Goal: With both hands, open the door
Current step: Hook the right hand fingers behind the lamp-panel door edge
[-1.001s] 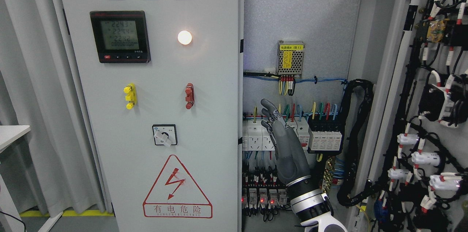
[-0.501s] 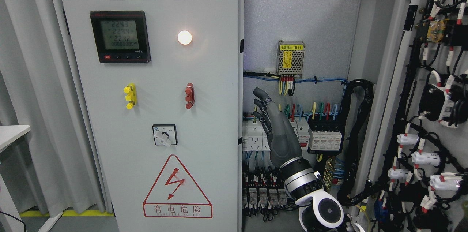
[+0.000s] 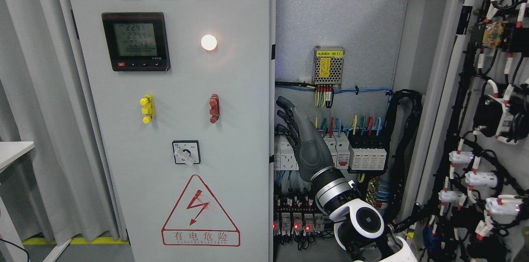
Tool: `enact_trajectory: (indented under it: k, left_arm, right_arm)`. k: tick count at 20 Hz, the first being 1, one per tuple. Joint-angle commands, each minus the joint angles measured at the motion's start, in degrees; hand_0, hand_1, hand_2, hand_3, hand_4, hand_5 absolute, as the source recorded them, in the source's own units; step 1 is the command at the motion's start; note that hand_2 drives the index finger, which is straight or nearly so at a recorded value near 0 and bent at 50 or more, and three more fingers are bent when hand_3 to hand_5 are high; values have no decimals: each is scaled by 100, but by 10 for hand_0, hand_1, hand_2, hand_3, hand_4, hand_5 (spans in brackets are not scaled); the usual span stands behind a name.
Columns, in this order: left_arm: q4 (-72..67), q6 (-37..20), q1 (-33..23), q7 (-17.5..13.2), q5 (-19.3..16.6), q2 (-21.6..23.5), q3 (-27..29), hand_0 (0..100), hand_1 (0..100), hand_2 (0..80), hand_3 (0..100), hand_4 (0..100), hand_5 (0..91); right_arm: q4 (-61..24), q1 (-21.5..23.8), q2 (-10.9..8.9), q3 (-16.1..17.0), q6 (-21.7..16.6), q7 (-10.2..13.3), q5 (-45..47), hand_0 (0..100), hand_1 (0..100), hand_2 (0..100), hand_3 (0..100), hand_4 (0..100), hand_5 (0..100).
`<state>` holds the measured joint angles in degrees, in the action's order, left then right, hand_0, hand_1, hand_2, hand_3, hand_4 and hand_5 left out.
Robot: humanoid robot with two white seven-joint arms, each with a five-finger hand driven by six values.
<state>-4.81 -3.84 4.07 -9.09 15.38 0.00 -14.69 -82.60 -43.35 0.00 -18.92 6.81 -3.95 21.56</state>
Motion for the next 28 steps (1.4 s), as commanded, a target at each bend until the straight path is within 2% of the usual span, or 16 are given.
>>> enact_trajectory:
  k: [1,6,14,17,28]
  left_arm:
    - [-2,-3,6,3,0,35,1,296,0,27,27,37,0]
    - [-2,-3,-3,3,0,35,1,295,0,27,27,37,0]
    - [-2,-3,-3,-5,0,35,1,295,0,27,27,36,0]
    - [-2,-38,-3,-5,0,35,1,295,0,27,27,36,0]
    - [-2,-47,-3,-14,0,26,1,295,0,27,28,37,0]
  right_arm:
    - [139,-77,0,-24,13,-141,155,219,0,0,0,0,0]
    - [138,-85,0,2,-4,-387,164,218,0,0,0,0,0]
    - [174,-121,0,152,5,-422,699,218,0,0,0,0,0]
    - [165,-121,0,169,13,-694,901,218,0,0,0,0,0]
    - [262,-112,0,283,22,-800,1385,218,0,0,0,0,0]
